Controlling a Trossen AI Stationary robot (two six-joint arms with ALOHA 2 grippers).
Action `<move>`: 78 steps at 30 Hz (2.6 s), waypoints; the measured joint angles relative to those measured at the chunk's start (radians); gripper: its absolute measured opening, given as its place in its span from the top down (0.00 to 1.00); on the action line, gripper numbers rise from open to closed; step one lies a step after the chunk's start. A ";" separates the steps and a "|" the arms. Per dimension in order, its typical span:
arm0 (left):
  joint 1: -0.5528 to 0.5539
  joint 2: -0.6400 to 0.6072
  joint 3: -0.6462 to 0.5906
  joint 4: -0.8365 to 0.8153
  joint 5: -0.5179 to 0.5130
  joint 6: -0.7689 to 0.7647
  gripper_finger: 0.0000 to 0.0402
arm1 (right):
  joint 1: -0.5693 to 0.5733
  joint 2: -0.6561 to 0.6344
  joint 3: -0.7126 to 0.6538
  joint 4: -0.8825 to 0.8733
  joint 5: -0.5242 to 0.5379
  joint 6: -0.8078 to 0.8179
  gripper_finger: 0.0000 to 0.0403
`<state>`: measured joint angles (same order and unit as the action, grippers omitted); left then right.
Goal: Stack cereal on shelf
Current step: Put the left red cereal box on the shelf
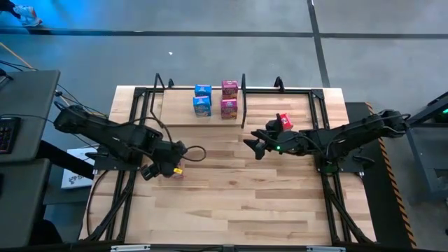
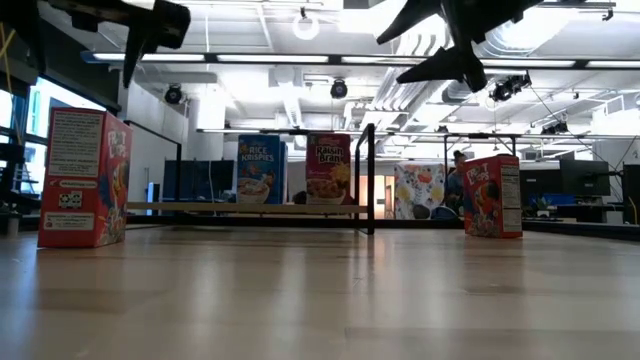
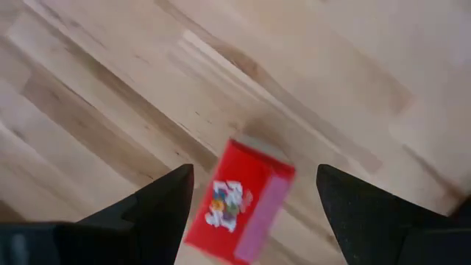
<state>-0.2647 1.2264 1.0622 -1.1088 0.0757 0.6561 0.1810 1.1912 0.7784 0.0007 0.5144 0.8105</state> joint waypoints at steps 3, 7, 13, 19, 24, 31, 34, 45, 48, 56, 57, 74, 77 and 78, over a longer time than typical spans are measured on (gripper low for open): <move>0.005 0.005 0.000 -0.024 -0.001 0.072 0.30 | 0.000 0.000 0.000 -0.021 0.000 0.019 0.29; 0.013 0.006 0.000 0.000 -0.018 0.149 0.30 | 0.000 0.000 0.000 -0.030 0.011 0.023 0.29; 0.038 0.027 0.000 0.006 -0.022 0.170 0.30 | 0.000 0.000 0.000 -0.035 0.036 0.023 0.29; 0.037 0.029 0.000 -0.006 -0.021 0.202 0.30 | 0.000 0.000 0.000 -0.036 0.036 0.023 0.29; 0.037 0.028 -0.007 -0.048 -0.019 0.194 0.30 | 0.000 0.000 0.000 -0.047 0.035 0.023 0.29; 0.036 0.027 -0.081 -0.013 -0.054 0.260 0.30 | 0.000 0.000 0.000 -0.049 0.035 0.023 0.29; 0.037 0.021 -0.085 0.034 -0.107 0.266 0.30 | 0.000 0.000 0.000 -0.049 0.035 0.027 0.29; 0.035 -0.004 -0.085 0.075 -0.097 0.270 0.30 | 0.000 0.001 0.000 -0.054 0.035 0.046 0.29; 0.035 -0.004 -0.085 0.049 -0.072 0.266 0.30 | 0.000 0.001 0.000 -0.053 0.035 0.046 0.29; 0.036 0.003 -0.085 0.055 -0.059 0.285 0.30 | 0.000 0.001 0.000 -0.057 0.043 0.046 0.29; 0.040 0.007 -0.085 0.056 -0.059 0.291 0.30 | 0.000 0.001 0.000 -0.057 0.044 0.046 0.29; 0.083 0.046 -0.138 0.054 -0.003 0.292 0.30 | 0.000 0.001 0.000 -0.057 0.058 0.054 0.29; 0.083 0.046 -0.169 0.087 -0.046 0.315 0.30 | 0.000 0.001 0.000 -0.057 0.058 0.053 0.29; 0.083 0.046 -0.174 0.108 -0.050 0.304 0.30 | 0.000 0.001 0.000 -0.057 0.058 0.053 0.29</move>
<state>-0.1822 1.2720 0.8880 -1.0009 0.0253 0.9599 0.1810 1.1919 0.7784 -0.0563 0.5728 0.8639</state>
